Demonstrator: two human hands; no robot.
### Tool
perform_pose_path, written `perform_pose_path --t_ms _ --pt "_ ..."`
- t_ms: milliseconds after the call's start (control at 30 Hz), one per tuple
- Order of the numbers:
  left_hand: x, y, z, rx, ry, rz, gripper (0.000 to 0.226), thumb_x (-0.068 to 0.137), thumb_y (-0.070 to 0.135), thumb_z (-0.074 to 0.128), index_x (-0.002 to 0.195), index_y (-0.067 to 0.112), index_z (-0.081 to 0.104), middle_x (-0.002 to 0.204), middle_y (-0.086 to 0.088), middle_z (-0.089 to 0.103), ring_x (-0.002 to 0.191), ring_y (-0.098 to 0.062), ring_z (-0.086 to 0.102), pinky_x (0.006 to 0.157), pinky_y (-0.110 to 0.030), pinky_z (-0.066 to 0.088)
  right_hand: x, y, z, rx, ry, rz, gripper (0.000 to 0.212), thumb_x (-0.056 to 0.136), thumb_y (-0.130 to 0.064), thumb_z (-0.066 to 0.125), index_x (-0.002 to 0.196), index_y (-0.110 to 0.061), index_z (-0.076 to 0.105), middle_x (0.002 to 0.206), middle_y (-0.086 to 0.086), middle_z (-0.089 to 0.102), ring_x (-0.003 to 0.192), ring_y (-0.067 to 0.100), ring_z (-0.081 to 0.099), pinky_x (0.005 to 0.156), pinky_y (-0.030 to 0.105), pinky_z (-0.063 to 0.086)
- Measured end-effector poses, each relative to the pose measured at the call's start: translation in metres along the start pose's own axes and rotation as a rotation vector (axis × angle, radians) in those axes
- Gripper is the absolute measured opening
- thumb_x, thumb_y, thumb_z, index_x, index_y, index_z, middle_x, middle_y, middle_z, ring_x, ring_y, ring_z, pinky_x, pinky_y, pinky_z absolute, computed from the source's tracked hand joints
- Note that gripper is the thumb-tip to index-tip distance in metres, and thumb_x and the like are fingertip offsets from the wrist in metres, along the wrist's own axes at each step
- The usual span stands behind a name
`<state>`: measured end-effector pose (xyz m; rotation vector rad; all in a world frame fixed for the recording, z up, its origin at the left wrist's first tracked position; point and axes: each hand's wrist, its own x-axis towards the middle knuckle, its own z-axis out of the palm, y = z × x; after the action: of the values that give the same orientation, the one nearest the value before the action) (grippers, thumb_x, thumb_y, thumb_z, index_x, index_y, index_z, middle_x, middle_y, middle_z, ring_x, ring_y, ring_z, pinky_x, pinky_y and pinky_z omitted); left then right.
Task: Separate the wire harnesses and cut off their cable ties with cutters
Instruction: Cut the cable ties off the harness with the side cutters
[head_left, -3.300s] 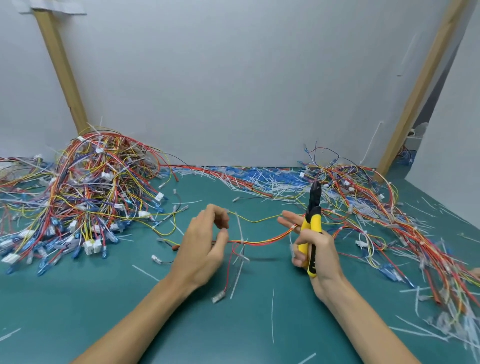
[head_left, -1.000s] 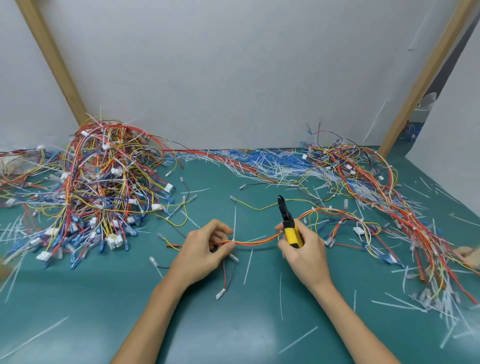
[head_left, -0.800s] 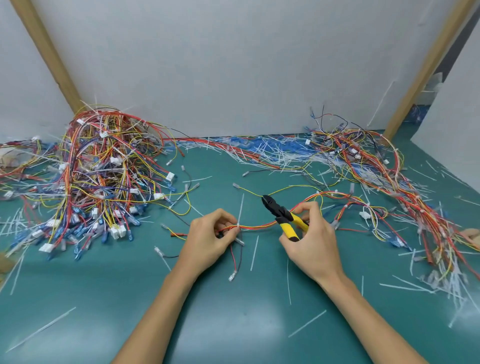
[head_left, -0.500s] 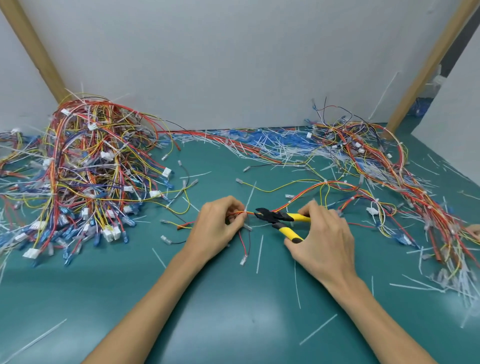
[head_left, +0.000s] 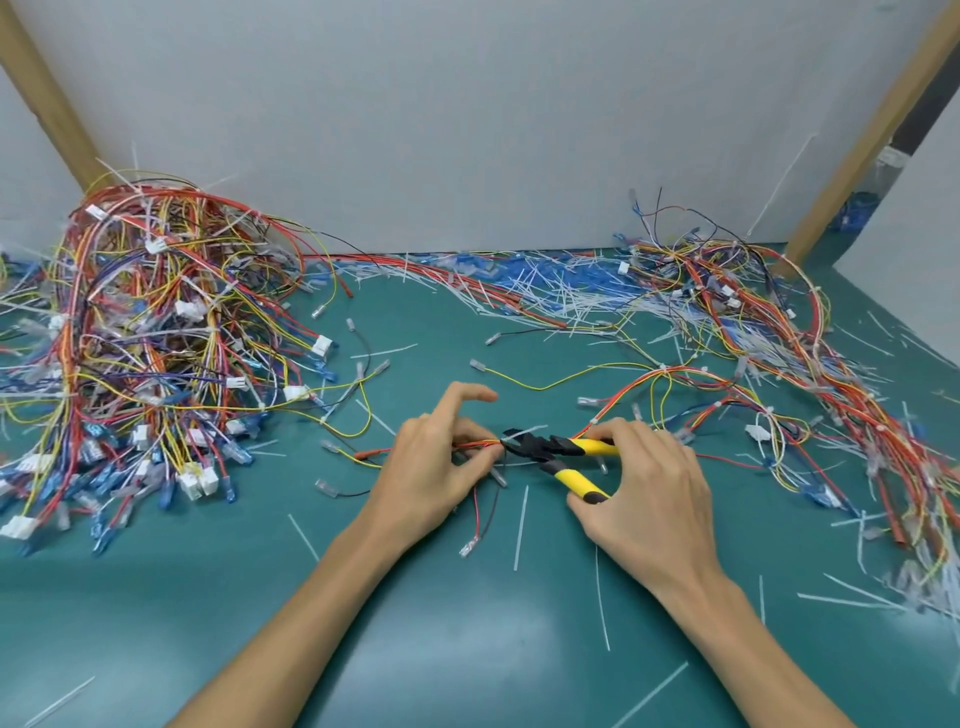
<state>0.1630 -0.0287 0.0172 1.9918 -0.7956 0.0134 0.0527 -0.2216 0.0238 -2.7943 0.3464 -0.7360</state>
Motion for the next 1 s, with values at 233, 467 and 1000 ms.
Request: perform_pose_path --t_ms 233,467,1000 --pt "-0.001 0.001 0.001 0.016 -0.031 0.007 0.046 0.086 0.012 0.073 0.119 0.030 0.046 0.089 0.028 0.073 0.082 -0.001 0.070 0.084 -0.025 0.052 0.001 0.003 0.002 -0.010 -0.021 -0.029 0.036 0.067 -0.022 0.087 0.096 -0.022 0.066 0.083 -0.007 0.064 0.078 0.028 0.056 0.072 0.041 0.047" --pt "-0.002 0.005 -0.005 -0.098 0.027 -0.063 0.044 0.087 0.009 0.070 0.111 0.033 0.044 0.085 0.019 0.075 0.071 -0.008 0.070 0.043 -0.017 0.050 0.007 0.000 0.006 -0.015 -0.070 -0.127 0.022 0.070 -0.022 0.077 0.086 -0.020 0.061 0.074 -0.005 0.059 0.070 0.027 0.056 0.057 0.036 0.044" --pt "0.003 -0.005 -0.007 -0.231 0.142 -0.213 0.039 0.085 0.002 0.074 0.102 0.024 0.046 0.080 0.005 0.077 0.063 -0.017 0.069 0.068 -0.028 0.055 0.060 0.010 0.027 -0.051 -0.301 -0.252 0.018 0.064 -0.030 0.044 0.078 -0.021 0.052 0.064 -0.002 0.053 0.065 0.029 0.052 0.054 0.034 0.034"
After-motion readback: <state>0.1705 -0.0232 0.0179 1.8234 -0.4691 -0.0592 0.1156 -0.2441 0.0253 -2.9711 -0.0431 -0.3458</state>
